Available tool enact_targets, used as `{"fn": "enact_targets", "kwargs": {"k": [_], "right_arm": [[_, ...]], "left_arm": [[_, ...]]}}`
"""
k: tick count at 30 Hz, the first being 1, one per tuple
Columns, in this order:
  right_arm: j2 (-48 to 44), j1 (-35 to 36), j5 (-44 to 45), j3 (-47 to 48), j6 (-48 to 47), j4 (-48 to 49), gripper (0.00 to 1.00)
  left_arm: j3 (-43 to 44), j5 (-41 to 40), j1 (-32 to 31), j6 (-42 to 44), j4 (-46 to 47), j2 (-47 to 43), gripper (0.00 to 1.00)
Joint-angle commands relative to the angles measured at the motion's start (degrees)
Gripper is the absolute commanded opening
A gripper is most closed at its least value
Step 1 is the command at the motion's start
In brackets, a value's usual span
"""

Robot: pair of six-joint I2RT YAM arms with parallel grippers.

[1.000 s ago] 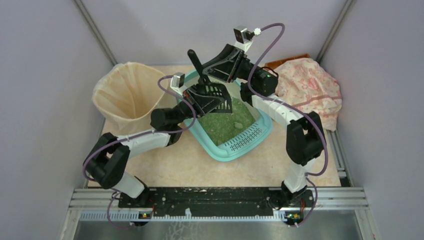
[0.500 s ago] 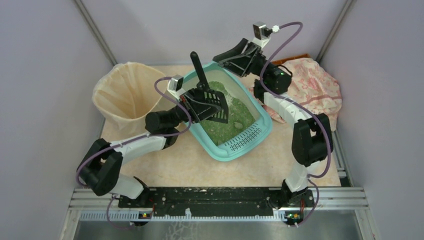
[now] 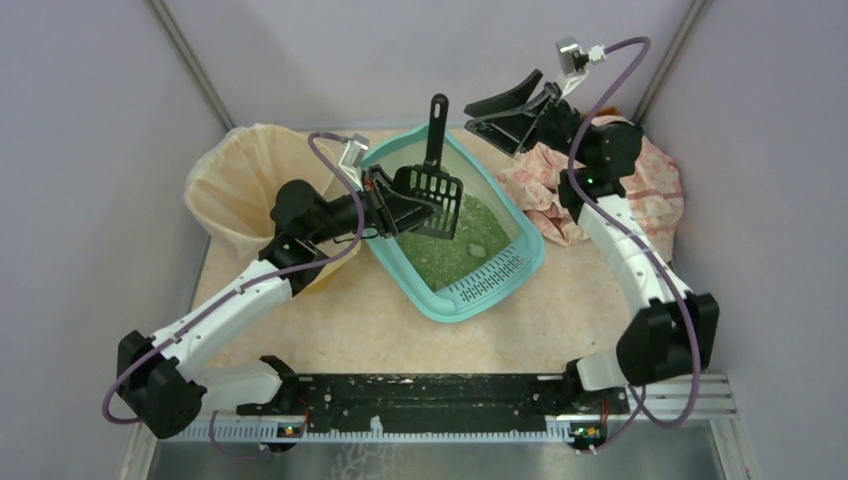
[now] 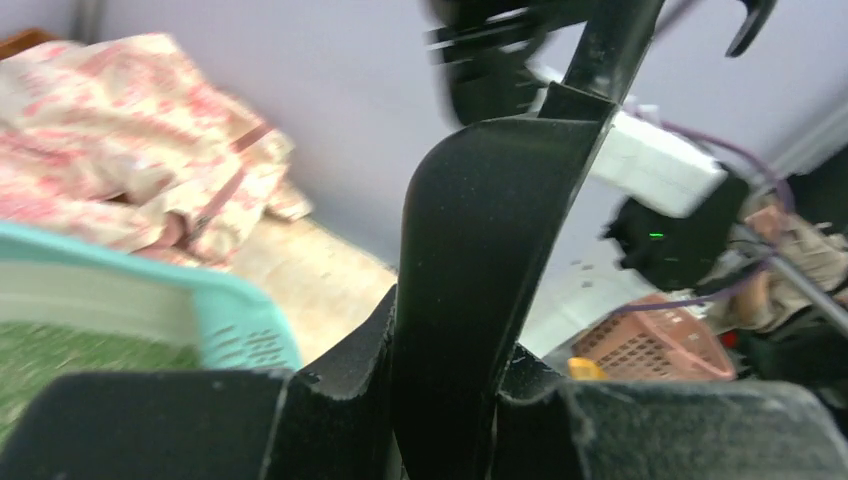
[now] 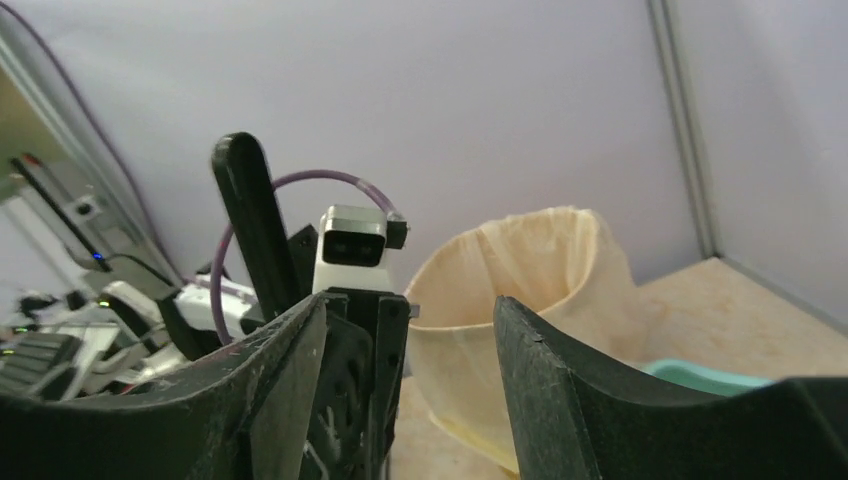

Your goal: Clean the litter box

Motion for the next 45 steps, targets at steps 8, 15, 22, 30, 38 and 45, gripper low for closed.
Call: {"fn": "enact_targets", "kwargs": {"k": [8, 15, 22, 30, 38, 45], "right_arm": [[-14.4, 0.4, -5.7, 1.4, -31.0, -39.5, 0.62], [-15.7, 0.4, -8.9, 1.1, -34.2, -43.2, 0.63], [-14.3, 0.6, -12.2, 0.4, -26.9, -34.4, 0.62], [-15.0, 1.9, -14.0, -0.8, -27.0, -36.6, 0.58], [-15.6, 3.6, -12.5, -1.8, -31.9, -42.4, 0.46], [-15.9, 3.8, -11.7, -2.0, -32.4, -42.4, 0.00]], "left_arm": [[14.3, 2.3, 3.0, 23.2, -42.7, 0.9, 0.00], [18.5, 10.2, 3.7, 28.7, -49.7, 2.5, 0.00], [19.2, 13.1, 3.7, 33.9, -54.5, 3.3, 0.00], [24.2, 14.1, 3.8, 37.0, -58.1, 7.4, 0.00], [27.5, 14.4, 3.8, 37.5, -58.7, 9.7, 0.00], [26.6, 13.0, 3.8, 38.0, -59.5, 8.5, 0.00]]}}
